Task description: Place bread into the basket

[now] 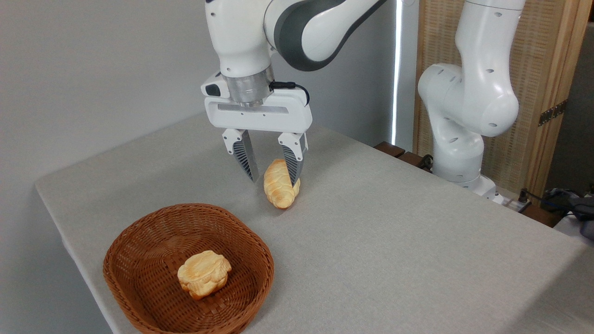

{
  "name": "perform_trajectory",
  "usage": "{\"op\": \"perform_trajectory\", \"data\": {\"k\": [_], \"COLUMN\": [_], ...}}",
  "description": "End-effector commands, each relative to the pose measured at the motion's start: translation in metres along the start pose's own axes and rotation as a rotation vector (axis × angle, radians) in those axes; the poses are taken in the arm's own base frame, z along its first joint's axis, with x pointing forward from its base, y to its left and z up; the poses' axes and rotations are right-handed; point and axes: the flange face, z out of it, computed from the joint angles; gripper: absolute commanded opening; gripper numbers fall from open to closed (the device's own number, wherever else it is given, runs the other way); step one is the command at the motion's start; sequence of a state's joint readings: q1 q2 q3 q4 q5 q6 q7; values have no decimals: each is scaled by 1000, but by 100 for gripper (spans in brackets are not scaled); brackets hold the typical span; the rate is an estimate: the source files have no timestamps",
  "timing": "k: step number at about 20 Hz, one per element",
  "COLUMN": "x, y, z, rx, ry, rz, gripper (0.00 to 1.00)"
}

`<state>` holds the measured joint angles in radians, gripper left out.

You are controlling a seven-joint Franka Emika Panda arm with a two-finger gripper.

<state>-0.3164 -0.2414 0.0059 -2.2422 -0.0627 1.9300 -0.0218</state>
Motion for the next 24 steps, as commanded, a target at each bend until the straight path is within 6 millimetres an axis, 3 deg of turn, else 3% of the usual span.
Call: {"op": "perform_trajectory", "data": {"k": [1, 4, 6, 10, 16, 21, 22, 24], "x": [-8, -4, -1, 4, -1, -12, -12, -11], "y": [14, 20, 35, 39, 44, 64, 64, 64], "z": [8, 15, 26, 40, 52, 68, 68, 67], "rx": [-17, -18, -14, -9, 12, 117, 119, 119], "ry": [-18, 4, -1, -24, -52, -82, -80, -77], "rz": [-7, -14, 8, 15, 47, 152, 158, 194], "gripper": [100, 100, 100, 100, 100, 100, 99, 83]}}
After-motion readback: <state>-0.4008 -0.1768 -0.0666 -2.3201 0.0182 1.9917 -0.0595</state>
